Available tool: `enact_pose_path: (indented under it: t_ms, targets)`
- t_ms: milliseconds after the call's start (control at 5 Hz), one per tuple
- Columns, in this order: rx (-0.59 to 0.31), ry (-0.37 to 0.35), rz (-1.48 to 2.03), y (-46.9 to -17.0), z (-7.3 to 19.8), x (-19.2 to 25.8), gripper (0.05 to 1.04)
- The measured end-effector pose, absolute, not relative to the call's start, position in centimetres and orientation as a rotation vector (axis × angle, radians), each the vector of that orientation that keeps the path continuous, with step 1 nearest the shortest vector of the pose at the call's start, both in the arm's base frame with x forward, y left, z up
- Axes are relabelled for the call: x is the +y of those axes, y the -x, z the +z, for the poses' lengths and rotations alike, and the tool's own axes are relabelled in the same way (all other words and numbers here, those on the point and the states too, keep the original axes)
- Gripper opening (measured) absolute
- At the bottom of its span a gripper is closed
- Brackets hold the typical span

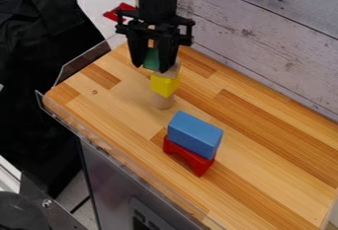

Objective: Remove the green triangle from the tower to the right side of the table

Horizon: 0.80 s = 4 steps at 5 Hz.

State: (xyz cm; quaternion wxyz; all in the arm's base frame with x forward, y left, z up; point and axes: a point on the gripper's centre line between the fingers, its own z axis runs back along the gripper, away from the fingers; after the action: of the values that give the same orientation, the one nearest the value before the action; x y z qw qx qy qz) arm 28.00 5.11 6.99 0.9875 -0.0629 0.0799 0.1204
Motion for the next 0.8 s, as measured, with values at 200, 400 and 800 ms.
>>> enact_pose_path:
  t_ms: [200, 400, 800]
  targets:
    - [0.159, 0.125, 0.246, -28.2, 7.2, 4.9, 0.527]
    - [0.165, 0.117, 0.251, -28.1, 7.3, 4.9, 0.527]
    - [0.126, 0.041, 0.219, -28.9, 10.0, 3.4, 0.527]
